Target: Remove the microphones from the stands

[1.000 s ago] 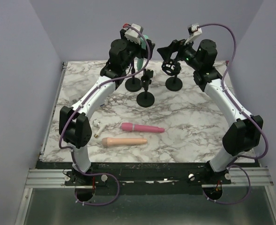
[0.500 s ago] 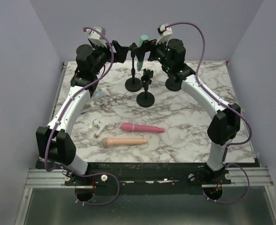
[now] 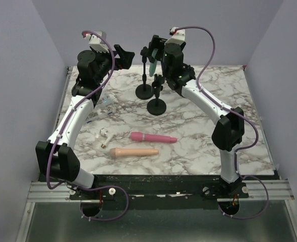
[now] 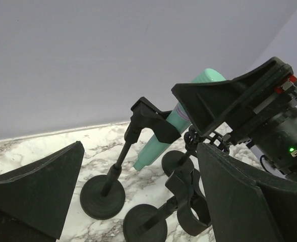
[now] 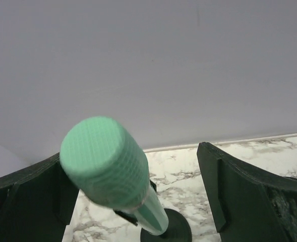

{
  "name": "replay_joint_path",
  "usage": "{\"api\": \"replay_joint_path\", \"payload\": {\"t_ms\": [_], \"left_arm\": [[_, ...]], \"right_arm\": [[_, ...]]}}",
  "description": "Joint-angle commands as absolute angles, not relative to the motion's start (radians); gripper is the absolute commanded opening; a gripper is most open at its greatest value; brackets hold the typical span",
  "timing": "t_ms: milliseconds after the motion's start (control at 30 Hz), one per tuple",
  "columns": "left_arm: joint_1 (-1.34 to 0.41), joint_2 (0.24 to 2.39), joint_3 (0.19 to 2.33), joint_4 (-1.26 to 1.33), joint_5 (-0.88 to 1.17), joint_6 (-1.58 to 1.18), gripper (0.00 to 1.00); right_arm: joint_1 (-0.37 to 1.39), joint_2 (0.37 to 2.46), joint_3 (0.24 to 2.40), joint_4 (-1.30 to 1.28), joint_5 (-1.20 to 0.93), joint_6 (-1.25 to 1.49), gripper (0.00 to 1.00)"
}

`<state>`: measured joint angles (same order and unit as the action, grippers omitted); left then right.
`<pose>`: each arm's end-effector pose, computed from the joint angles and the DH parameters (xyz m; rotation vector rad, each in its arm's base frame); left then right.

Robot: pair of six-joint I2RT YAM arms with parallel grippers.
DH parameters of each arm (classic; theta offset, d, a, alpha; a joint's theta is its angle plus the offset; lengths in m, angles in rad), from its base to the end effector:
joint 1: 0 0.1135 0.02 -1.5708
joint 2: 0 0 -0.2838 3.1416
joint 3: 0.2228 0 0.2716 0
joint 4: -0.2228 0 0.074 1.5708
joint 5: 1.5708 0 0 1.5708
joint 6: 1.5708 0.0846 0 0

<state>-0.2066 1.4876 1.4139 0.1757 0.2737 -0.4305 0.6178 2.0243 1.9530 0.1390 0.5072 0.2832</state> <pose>0.4060 -0.1085 0.4525 0.0597 1.5126 -0.7148 0.4806 0.2911 0.4196 0.1568 1.5131 0.3410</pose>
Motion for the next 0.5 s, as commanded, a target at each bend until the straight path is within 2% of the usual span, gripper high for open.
{"api": "replay_joint_path", "payload": {"t_ms": [0, 133, 267, 467], "left_arm": [[-0.206, 1.429, 1.396, 0.146, 0.239, -0.455, 0.98], [-0.205, 1.418, 1.391, 0.117, 0.209, -0.462, 0.99], [-0.198, 1.412, 1.385, 0.116, 0.221, -0.454, 0.99], [-0.162, 1.427, 1.356, 0.180, 0.327, -0.498, 0.98]], "right_arm": [[0.677, 2.096, 2.046, 0.157, 0.701, 0.222, 0.98], [0.693, 2.132, 2.089, 0.160, 0.756, 0.176, 0.81], [0.693, 2.103, 2.012, 0.248, 0.670, 0.085, 0.61], [0.679, 2.046, 1.911, 0.324, 0.456, -0.016, 0.21]]}}
